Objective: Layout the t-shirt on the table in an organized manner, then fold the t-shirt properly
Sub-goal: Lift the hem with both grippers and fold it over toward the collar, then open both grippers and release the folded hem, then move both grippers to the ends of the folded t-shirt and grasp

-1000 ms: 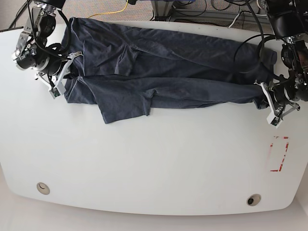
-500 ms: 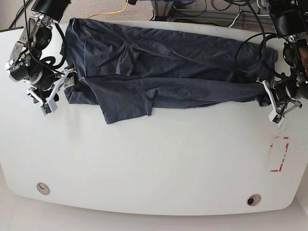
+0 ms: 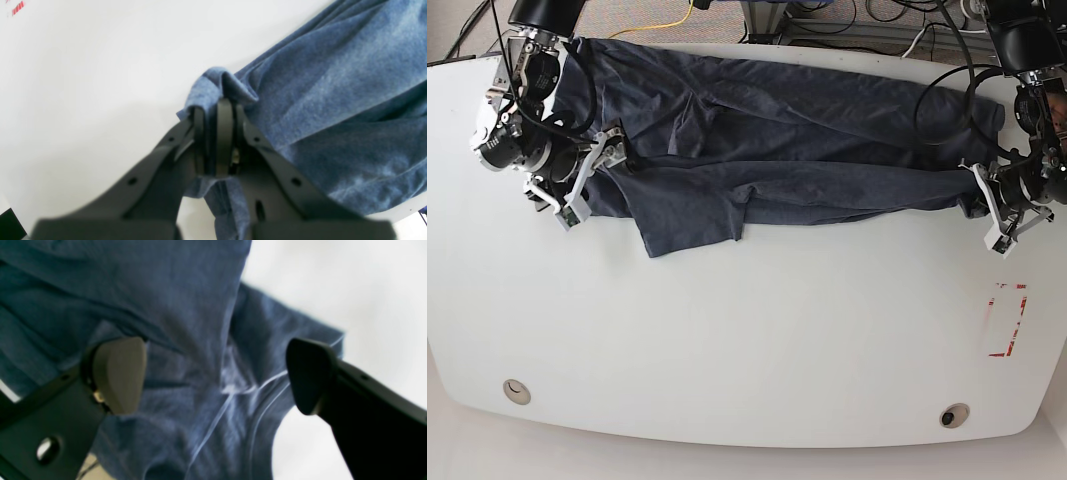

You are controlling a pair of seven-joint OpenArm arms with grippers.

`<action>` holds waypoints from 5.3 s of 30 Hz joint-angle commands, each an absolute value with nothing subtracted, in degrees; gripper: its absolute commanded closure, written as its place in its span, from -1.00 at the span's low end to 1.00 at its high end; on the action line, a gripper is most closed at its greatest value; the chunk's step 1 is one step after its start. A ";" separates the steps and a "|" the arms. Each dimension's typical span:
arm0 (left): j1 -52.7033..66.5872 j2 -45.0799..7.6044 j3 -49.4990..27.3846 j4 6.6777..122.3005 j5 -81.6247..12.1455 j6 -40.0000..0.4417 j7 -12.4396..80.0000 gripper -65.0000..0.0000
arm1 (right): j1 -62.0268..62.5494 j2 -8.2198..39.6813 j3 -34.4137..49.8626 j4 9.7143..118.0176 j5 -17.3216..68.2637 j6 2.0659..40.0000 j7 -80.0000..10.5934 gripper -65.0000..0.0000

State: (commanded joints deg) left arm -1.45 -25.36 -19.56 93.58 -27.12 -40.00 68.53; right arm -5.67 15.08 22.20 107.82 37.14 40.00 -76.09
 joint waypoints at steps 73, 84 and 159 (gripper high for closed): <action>-1.19 -26.51 -19.74 93.85 -27.30 -40.00 68.53 1.00 | -18.07 20.35 30.20 113.10 48.92 40.00 -77.23 1.00; 1.36 -28.70 -19.56 94.11 -27.30 -40.00 68.62 1.00 | -19.21 20.18 30.20 113.10 48.66 40.00 -77.23 1.00; 10.86 -22.73 -24.40 103.60 -28.97 -40.00 76.88 0.60 | -16.40 13.85 27.30 104.04 58.59 40.00 -77.14 0.58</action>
